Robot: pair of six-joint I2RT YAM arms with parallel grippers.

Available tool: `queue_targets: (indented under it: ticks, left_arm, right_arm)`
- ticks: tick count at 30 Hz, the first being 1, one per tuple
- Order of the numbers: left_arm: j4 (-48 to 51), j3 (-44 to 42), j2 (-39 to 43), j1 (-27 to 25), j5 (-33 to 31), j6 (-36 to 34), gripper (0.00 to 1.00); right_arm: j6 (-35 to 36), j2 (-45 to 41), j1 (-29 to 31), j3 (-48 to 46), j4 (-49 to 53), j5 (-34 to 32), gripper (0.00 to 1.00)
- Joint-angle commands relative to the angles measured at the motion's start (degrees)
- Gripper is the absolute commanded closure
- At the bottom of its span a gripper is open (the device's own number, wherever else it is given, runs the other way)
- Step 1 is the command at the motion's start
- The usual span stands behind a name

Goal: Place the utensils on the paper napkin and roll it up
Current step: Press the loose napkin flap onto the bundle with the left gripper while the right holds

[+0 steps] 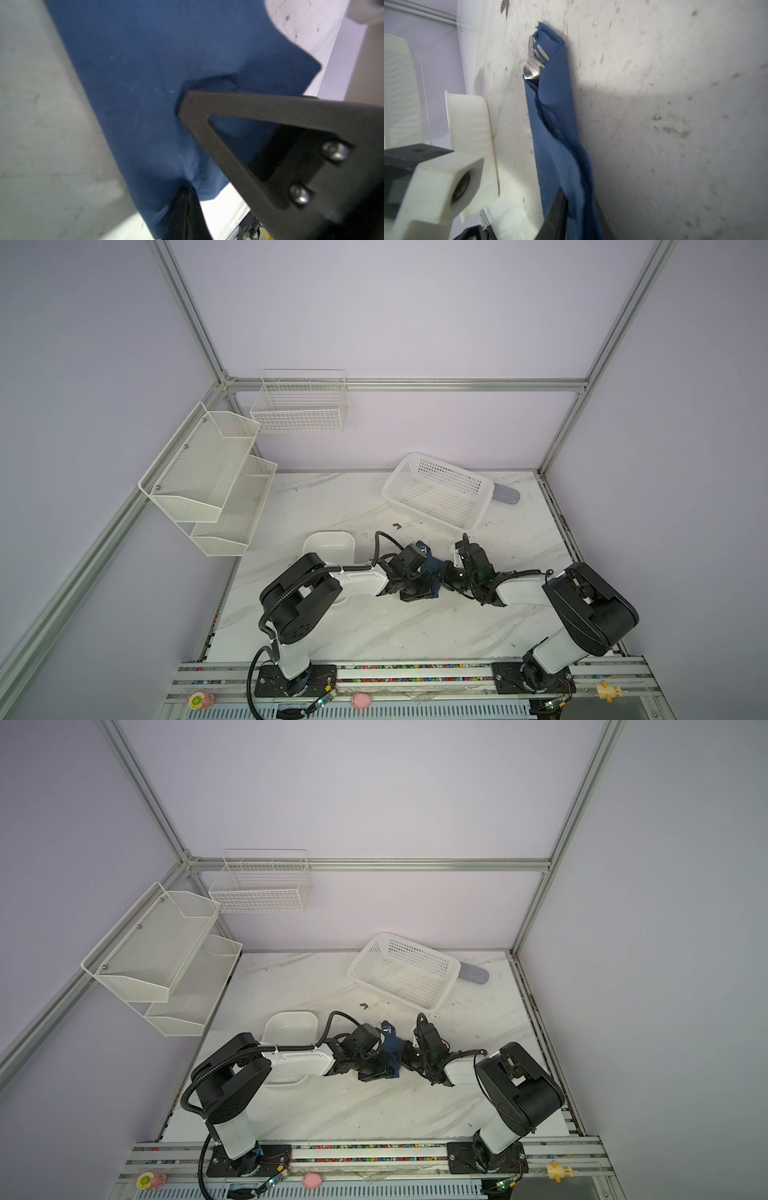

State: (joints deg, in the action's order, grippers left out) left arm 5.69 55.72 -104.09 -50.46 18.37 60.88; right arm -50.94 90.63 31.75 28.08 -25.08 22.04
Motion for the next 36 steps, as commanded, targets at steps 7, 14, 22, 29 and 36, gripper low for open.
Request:
queue_targets:
  ticks: [7, 14, 22, 29, 36]
  left_arm:
    - [-1.61, 0.7, 0.44, -1.14, 1.57, -0.39, 0.95]
    - [-1.47, -3.26, 8.05, -1.14, -4.93, 0.11, 0.89]
    - [-1.39, -6.91, 9.21, -0.9, -6.24, 2.39, 0.91]
    - [-1.98, -6.3, 7.1, -0.87, -5.99, 2.57, 0.93]
    - [-1.36, -5.82, 3.99, -0.96, -5.05, 2.07, 0.94]
  right_arm:
    - [-0.74, 1.22, -0.55, -1.55, 0.73, -0.65, 0.84]
    - [-0.74, 1.32, -0.55, -1.63, 0.74, -0.74, 0.84]
    - [-0.85, 1.28, -0.55, -1.98, 0.74, -0.95, 0.84]
    - [-1.02, 0.96, -0.54, -2.06, 0.74, -1.04, 0.84]
    - [-1.01, 1.13, -0.55, -1.92, 0.74, -0.87, 0.84]
